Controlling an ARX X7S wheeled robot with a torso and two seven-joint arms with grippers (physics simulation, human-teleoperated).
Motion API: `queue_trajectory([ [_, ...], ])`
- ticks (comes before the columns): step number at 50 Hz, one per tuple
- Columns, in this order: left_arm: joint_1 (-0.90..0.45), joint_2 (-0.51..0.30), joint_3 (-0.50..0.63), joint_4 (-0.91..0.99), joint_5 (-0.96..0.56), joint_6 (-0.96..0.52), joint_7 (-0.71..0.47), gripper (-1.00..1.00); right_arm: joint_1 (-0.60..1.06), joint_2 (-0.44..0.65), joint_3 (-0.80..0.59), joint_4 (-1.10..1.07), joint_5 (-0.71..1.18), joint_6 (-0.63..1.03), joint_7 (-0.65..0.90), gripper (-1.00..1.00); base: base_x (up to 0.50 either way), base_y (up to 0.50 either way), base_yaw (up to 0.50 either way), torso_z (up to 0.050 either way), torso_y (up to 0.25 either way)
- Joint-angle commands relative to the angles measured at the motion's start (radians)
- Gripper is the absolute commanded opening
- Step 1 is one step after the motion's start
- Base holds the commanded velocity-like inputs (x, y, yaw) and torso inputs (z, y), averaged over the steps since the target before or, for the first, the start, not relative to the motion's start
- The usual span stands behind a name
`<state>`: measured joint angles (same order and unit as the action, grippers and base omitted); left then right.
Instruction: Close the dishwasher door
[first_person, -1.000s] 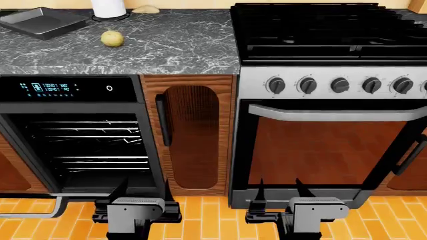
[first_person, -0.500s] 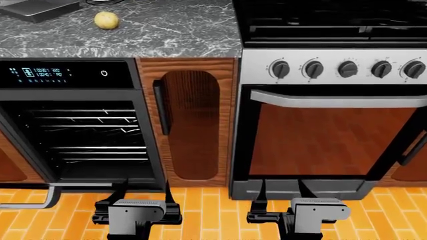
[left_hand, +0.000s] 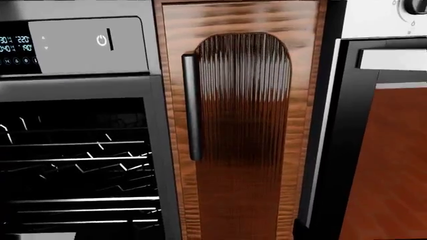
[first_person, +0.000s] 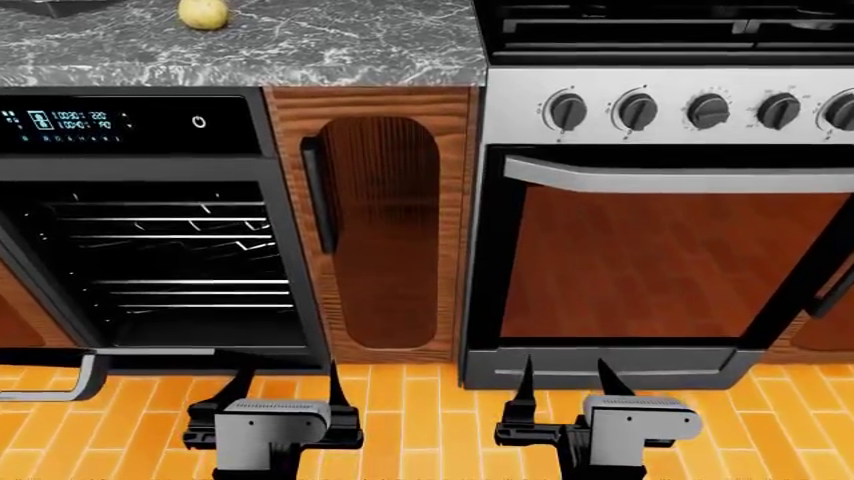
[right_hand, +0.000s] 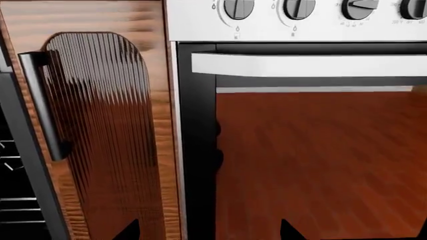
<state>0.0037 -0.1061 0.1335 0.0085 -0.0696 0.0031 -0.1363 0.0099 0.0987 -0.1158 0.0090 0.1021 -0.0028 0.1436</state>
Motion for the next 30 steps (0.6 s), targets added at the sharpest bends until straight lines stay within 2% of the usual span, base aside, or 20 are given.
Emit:
queue_trajectory([
  [1, 0.001, -0.010, 0.011, -0.001, -0.012, 0.008, -0.015, 1.00, 0.000, 0.011, -0.011, 0.001, 0.014, -0.007, 0.014, 1.00, 0.00, 0.00, 0.00, -0.050, -0.008],
  [30, 0.000, -0.032, 0.038, 0.007, -0.034, 0.011, -0.037, 1.00, 0.004, 0.033, -0.038, -0.002, 0.036, -0.003, 0.042, 1.00, 0.00, 0.00, 0.00, -0.050, -0.009],
])
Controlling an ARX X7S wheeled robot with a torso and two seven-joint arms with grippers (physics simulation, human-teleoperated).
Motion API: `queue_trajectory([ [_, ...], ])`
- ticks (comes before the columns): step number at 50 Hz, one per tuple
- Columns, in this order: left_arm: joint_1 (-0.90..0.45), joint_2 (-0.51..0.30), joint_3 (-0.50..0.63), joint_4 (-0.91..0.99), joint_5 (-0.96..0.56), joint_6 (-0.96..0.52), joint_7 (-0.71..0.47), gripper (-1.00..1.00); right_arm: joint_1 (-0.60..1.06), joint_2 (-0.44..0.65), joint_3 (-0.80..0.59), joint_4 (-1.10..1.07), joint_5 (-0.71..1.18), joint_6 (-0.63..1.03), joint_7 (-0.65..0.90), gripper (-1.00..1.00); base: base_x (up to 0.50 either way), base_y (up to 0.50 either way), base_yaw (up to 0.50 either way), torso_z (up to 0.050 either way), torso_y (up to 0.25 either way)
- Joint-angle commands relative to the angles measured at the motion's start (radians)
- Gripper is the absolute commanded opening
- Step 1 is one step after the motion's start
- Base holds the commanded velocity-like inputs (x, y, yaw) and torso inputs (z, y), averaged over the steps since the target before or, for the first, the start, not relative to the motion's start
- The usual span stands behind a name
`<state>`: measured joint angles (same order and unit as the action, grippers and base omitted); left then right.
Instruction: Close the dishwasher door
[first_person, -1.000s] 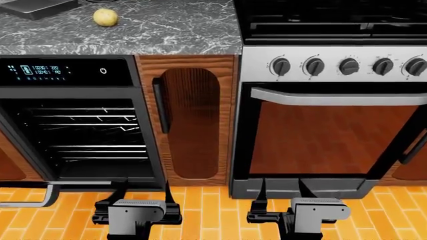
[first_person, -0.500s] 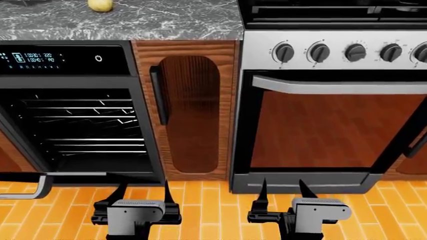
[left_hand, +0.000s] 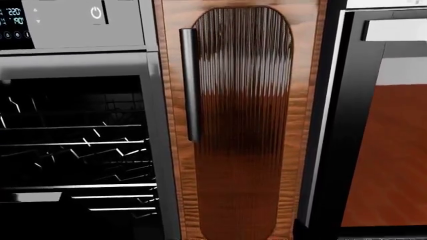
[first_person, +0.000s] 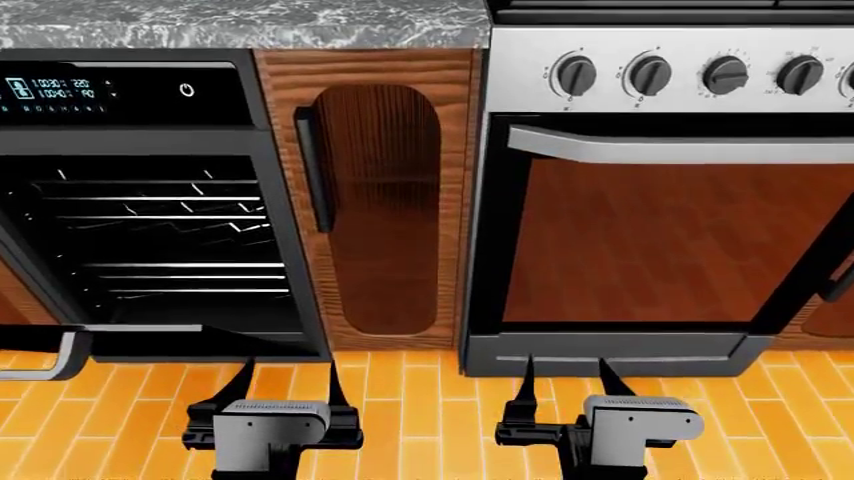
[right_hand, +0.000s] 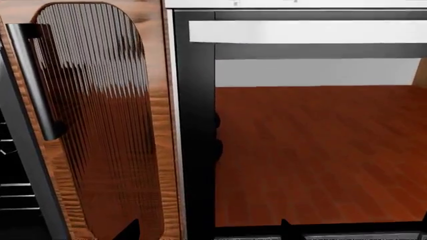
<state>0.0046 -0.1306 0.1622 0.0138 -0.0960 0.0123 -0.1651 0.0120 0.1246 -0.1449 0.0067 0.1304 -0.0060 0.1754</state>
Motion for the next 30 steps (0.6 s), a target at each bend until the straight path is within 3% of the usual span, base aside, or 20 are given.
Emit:
queue_trajectory([
  [1, -0.001, -0.008, 0.010, 0.001, -0.008, 0.002, -0.009, 1.00, 0.002, 0.008, -0.010, 0.000, 0.008, 0.000, 0.011, 1.00, 0.00, 0.00, 0.00, -0.050, -0.002],
  [30, 0.000, -0.026, 0.036, -0.007, -0.014, 0.020, -0.030, 1.00, 0.006, 0.024, -0.033, 0.012, 0.026, -0.011, 0.027, 1.00, 0.00, 0.00, 0.00, -0.050, 0.000],
])
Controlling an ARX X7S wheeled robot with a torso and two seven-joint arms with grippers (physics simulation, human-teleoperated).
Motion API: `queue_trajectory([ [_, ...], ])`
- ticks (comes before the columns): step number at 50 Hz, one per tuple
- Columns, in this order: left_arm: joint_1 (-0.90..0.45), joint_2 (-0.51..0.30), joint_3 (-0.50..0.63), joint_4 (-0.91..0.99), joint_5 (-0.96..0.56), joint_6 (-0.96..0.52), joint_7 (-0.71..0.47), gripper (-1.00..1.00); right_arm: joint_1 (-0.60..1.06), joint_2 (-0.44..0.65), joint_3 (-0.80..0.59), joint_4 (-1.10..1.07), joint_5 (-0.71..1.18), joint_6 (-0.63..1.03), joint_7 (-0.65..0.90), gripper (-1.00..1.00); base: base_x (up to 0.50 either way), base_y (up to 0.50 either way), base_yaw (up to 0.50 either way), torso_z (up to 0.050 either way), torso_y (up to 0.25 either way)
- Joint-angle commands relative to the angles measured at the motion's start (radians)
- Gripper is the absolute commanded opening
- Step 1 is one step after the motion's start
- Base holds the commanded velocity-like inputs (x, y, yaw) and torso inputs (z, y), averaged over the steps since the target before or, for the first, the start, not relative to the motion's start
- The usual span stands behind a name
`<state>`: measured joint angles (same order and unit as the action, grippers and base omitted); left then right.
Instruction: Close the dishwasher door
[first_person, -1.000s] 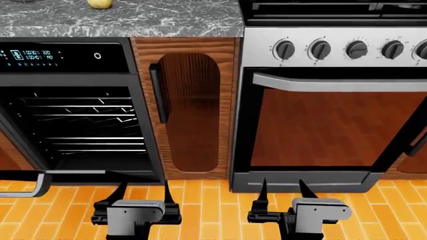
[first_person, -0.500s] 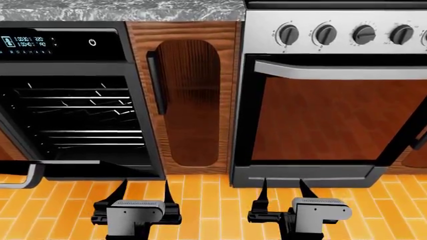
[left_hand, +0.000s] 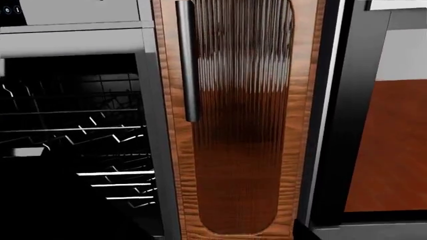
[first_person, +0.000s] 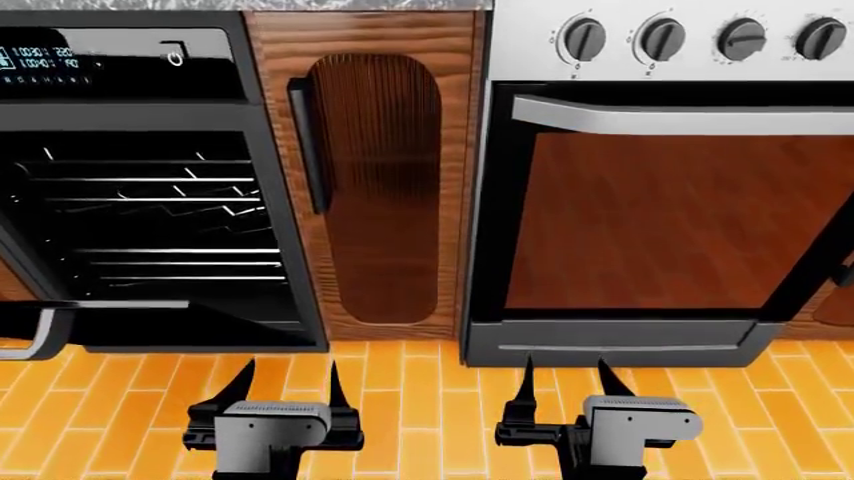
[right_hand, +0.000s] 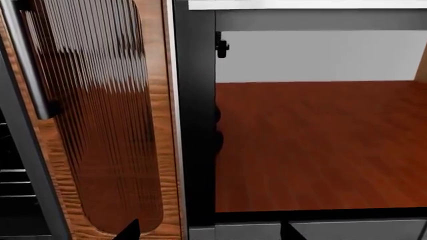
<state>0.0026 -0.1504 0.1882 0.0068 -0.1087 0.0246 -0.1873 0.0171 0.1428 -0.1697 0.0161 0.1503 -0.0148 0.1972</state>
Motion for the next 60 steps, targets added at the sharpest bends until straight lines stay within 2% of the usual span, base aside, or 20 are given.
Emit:
queue_trajectory([
  [1, 0.002, -0.007, 0.011, -0.001, -0.001, 0.010, -0.008, 1.00, 0.001, 0.007, -0.009, 0.002, 0.006, -0.002, 0.006, 1.00, 0.00, 0.00, 0.00, -0.050, 0.000],
  [60, 0.001, -0.035, 0.034, 0.009, -0.044, 0.032, -0.037, 1.00, 0.008, 0.035, -0.042, -0.003, 0.037, -0.006, 0.039, 1.00, 0.00, 0.00, 0.00, -0.050, 0.000],
])
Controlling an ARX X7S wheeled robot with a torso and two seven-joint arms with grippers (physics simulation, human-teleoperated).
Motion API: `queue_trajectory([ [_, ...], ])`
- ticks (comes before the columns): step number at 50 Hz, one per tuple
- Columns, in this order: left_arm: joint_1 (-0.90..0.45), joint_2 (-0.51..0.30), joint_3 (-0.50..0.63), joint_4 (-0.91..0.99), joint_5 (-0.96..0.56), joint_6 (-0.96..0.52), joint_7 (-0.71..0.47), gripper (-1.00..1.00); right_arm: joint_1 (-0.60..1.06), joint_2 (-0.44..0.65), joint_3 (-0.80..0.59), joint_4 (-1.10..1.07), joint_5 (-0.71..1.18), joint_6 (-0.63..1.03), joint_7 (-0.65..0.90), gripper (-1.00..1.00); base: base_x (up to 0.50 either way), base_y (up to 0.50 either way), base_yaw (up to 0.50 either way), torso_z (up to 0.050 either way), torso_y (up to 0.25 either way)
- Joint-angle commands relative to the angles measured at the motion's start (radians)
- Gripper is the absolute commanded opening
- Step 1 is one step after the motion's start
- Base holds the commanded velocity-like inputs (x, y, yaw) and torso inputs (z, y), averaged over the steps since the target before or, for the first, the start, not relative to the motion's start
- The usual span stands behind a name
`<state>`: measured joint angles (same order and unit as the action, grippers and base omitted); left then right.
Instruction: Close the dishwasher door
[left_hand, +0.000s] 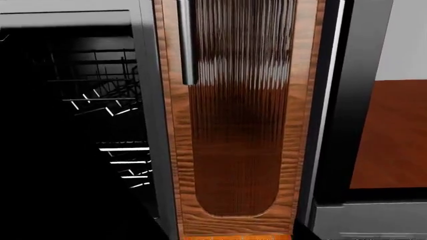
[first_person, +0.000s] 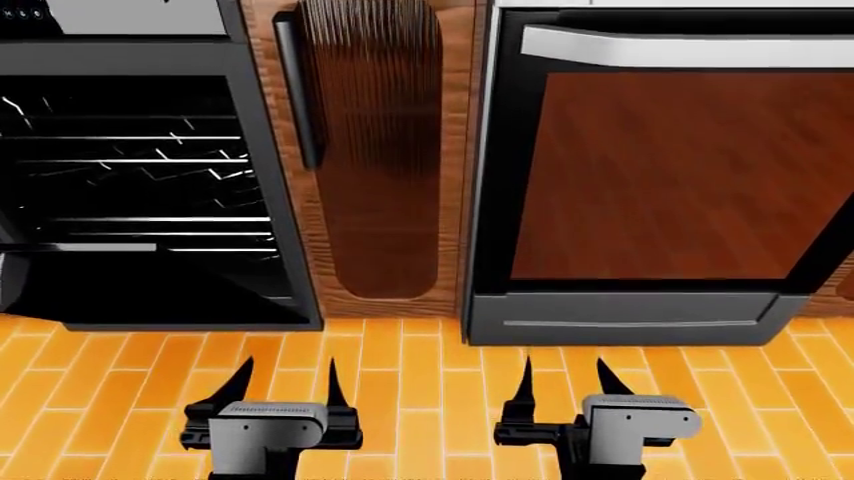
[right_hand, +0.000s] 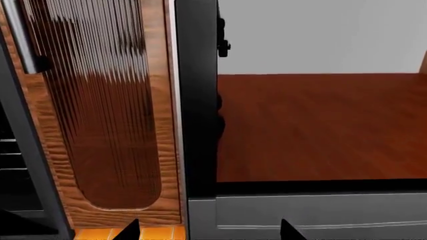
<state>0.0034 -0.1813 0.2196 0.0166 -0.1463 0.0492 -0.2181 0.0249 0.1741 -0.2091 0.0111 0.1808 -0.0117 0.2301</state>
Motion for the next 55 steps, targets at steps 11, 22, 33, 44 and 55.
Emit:
queue_trajectory([
  [11, 0.004, -0.009, 0.006, 0.003, -0.010, 0.011, -0.015, 1.00, -0.005, 0.007, -0.004, -0.003, 0.016, -0.020, 0.013, 1.00, 0.00, 0.00, 0.00, -0.050, 0.000],
  [22, 0.006, -0.013, 0.010, 0.009, -0.011, 0.008, -0.028, 1.00, -0.010, 0.010, -0.003, -0.010, 0.031, -0.026, 0.018, 1.00, 0.00, 0.00, 0.00, -0.050, 0.000],
  [33, 0.007, -0.017, 0.016, 0.008, -0.012, 0.013, -0.033, 1.00, -0.010, 0.014, -0.008, -0.009, 0.034, -0.030, 0.024, 1.00, 0.00, 0.00, 0.00, -0.050, 0.000],
  [44, 0.008, -0.025, 0.024, 0.010, -0.013, 0.022, -0.033, 1.00, -0.009, 0.018, -0.014, -0.008, 0.034, -0.037, 0.031, 1.00, 0.00, 0.00, 0.00, -0.050, 0.000],
  [55, 0.009, -0.033, 0.038, 0.016, -0.002, 0.035, -0.036, 1.00, -0.009, 0.023, -0.017, -0.013, 0.040, -0.042, 0.035, 1.00, 0.00, 0.00, 0.00, -0.050, 0.000],
])
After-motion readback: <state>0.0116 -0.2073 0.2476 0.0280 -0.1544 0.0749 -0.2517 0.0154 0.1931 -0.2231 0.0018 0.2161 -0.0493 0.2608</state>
